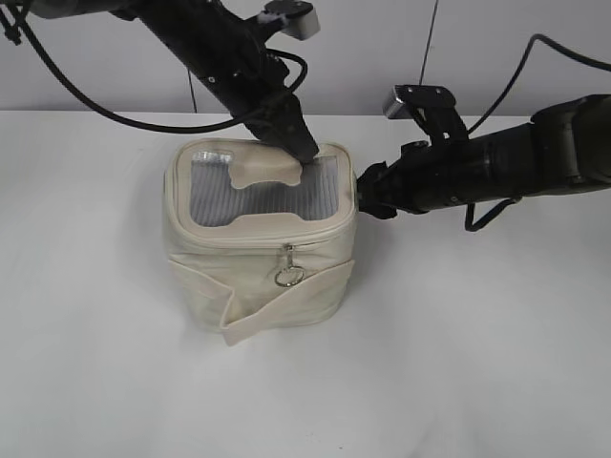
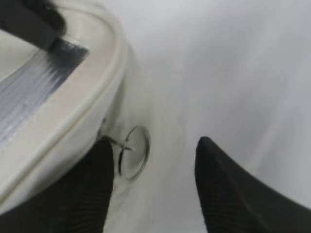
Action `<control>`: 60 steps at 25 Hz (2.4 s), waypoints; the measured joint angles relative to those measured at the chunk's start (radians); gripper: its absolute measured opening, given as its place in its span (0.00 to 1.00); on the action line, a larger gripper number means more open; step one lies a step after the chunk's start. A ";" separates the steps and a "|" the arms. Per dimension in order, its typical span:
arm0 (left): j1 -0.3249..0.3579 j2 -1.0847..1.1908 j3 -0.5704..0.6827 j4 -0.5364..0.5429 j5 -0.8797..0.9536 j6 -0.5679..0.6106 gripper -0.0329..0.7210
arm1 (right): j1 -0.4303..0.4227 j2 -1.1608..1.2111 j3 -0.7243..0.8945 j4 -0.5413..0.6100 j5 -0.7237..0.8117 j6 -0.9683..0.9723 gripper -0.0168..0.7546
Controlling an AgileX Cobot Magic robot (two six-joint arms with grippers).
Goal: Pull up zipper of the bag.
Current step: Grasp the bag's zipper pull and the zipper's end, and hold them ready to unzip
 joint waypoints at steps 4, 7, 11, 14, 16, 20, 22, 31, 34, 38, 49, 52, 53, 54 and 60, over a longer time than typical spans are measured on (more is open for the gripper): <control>0.000 0.000 0.000 -0.007 0.000 -0.002 0.10 | 0.003 0.038 -0.050 -0.009 0.024 0.009 0.11; 0.000 0.000 0.000 -0.007 0.000 -0.002 0.10 | 0.003 0.018 -0.019 -0.074 0.028 0.071 0.03; 0.000 0.000 0.000 -0.007 -0.002 -0.002 0.10 | 0.003 -0.066 0.093 -0.095 0.026 0.097 0.03; 0.000 0.000 0.000 -0.007 -0.003 -0.002 0.10 | 0.003 -0.133 0.151 -0.095 0.023 0.097 0.03; 0.000 0.000 0.000 -0.007 -0.003 -0.003 0.10 | 0.003 -0.173 0.180 -0.091 0.021 0.098 0.03; -0.001 0.000 0.000 -0.007 -0.003 -0.005 0.10 | 0.003 -0.237 0.223 -0.088 0.011 0.098 0.03; -0.001 0.000 0.000 -0.007 -0.004 -0.010 0.10 | 0.003 -0.265 0.252 -0.088 0.004 0.098 0.03; -0.004 0.000 0.004 -0.004 -0.024 -0.072 0.10 | 0.003 -0.384 0.346 -0.146 0.059 0.137 0.03; -0.005 0.000 0.009 -0.004 -0.037 -0.100 0.10 | 0.003 -0.399 0.358 -0.225 0.120 0.181 0.03; -0.011 0.000 0.010 -0.004 -0.059 -0.137 0.10 | 0.035 -0.403 0.359 -0.260 0.184 0.195 0.03; -0.017 0.000 0.010 -0.001 -0.064 -0.144 0.10 | 0.398 -0.265 0.163 -0.141 -0.024 0.245 0.03; -0.017 0.000 0.010 -0.001 -0.063 -0.144 0.11 | 0.405 -0.248 0.146 -0.169 -0.035 0.340 0.05; -0.017 0.000 0.010 -0.001 -0.066 -0.144 0.15 | 0.405 -0.248 0.145 -0.210 -0.028 0.391 0.09; -0.018 0.000 0.010 -0.003 -0.078 -0.145 0.21 | 0.405 -0.249 0.143 -0.256 -0.012 0.442 0.14; -0.011 -0.032 0.012 0.004 -0.116 -0.197 0.52 | 0.356 -0.338 0.143 -0.751 0.067 0.936 0.57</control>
